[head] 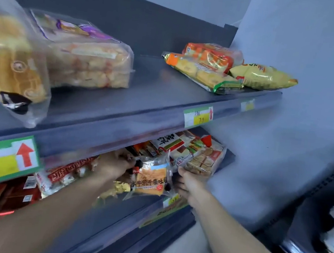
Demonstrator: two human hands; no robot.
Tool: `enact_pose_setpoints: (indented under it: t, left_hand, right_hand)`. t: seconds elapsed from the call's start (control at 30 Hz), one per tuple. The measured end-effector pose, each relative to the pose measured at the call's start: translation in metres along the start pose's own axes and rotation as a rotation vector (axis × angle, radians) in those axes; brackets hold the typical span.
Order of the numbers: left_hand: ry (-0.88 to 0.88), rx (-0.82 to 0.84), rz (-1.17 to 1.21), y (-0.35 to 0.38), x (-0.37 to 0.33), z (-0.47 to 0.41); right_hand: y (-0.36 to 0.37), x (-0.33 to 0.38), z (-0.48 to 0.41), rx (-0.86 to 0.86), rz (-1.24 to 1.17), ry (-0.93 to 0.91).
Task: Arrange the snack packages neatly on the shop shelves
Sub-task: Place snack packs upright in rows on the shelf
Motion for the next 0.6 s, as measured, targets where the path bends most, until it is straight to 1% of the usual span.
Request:
enact_pose_setpoints:
  t: [0.13, 0.3, 0.4, 0.47, 0.5, 0.57, 0.6]
  left_hand:
    - [-0.038, -0.079, 0.016, 0.019, 0.007, -0.018]
    - [-0.082, -0.136, 0.040, 0.046, 0.019, -0.027]
    - [-0.101, -0.171, 0.026, 0.051, 0.027, -0.027]
    - [-0.111, -0.160, 0.039, 0.053, 0.029, -0.027]
    - [-0.115, -0.149, 0.046, 0.054, 0.029, -0.029]
    - [-0.123, -0.137, 0.052, 0.054, 0.029, -0.034]
    - [-0.126, -0.134, 0.047, 0.053, 0.029, -0.038]
  right_hand:
    - [-0.001, 0.015, -0.053, 0.075, 0.016, 0.080]
    - [-0.004, 0.022, -0.099, 0.070, 0.104, 0.174]
    - [0.009, 0.022, -0.122, 0.210, 0.067, 0.247]
    - [0.018, 0.020, -0.152, 0.229, 0.052, 0.266]
    - [0.022, 0.026, -0.159, 0.232, 0.033, 0.244]
    - [0.025, 0.048, -0.175, 0.180, -0.048, 0.148]
    - [0.025, 0.065, -0.163, 0.158, -0.059, 0.105]
Point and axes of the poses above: each hand's wrist, its own z-axis away from the middle knuckle, its own y-axis out of the palm, x = y × z, the point moved 6 cm from there along -z, towards the middle knuckle, and after that the axes turned 12 degrees about y, right-handed, at the moved point
